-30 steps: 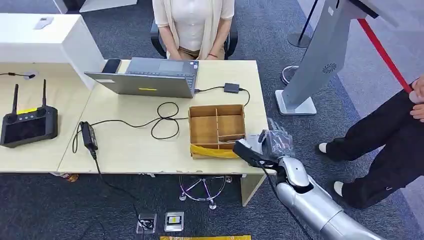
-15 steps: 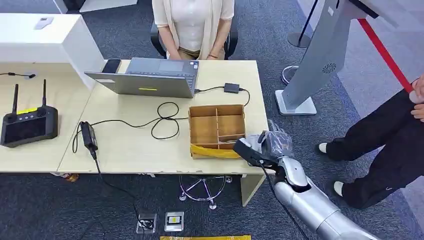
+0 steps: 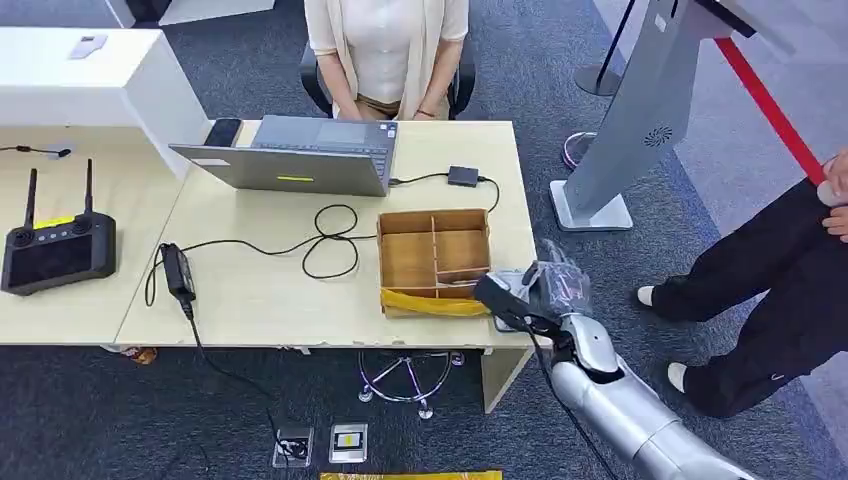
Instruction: Pass the card to the sensor for recognition and then transmit it.
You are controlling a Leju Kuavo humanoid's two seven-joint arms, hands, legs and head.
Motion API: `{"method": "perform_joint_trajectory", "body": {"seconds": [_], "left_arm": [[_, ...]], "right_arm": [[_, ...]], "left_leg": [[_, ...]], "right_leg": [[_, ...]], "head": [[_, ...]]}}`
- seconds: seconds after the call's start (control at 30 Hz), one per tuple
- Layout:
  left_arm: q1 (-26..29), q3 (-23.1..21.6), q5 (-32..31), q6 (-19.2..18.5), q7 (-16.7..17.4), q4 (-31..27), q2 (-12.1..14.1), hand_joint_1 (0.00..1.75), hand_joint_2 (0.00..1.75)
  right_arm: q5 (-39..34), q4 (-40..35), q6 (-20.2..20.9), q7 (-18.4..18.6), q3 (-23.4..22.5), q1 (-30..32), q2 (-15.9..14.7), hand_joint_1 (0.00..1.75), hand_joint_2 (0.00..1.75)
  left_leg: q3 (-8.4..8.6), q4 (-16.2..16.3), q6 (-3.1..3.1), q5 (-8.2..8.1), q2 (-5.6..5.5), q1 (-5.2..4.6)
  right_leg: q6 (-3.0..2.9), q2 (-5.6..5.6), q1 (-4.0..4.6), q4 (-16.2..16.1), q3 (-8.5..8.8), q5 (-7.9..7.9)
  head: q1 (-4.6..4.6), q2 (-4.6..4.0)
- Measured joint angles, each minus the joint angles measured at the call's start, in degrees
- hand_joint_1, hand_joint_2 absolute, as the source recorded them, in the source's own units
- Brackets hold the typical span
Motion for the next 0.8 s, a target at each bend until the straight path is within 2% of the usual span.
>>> {"method": "perform_joint_trajectory", "body": {"seconds": [0.8], "left_arm": [[0.11,0.0,-1.07,-0.85,-0.35,0.0,0.02,0.0,0.0]], "right_arm": [[-2.03,2.14,-0.9,1.05,-2.75,1.33,-0.57,1.75,1.75]], "left_leg": [[0.12,0.01,0.0,0.0,0.01,0.0]], "right_leg": [[0.0,0.0,0.0,-0.01,0.13,0.01]], "head": [[-0.02,0.0]]}}
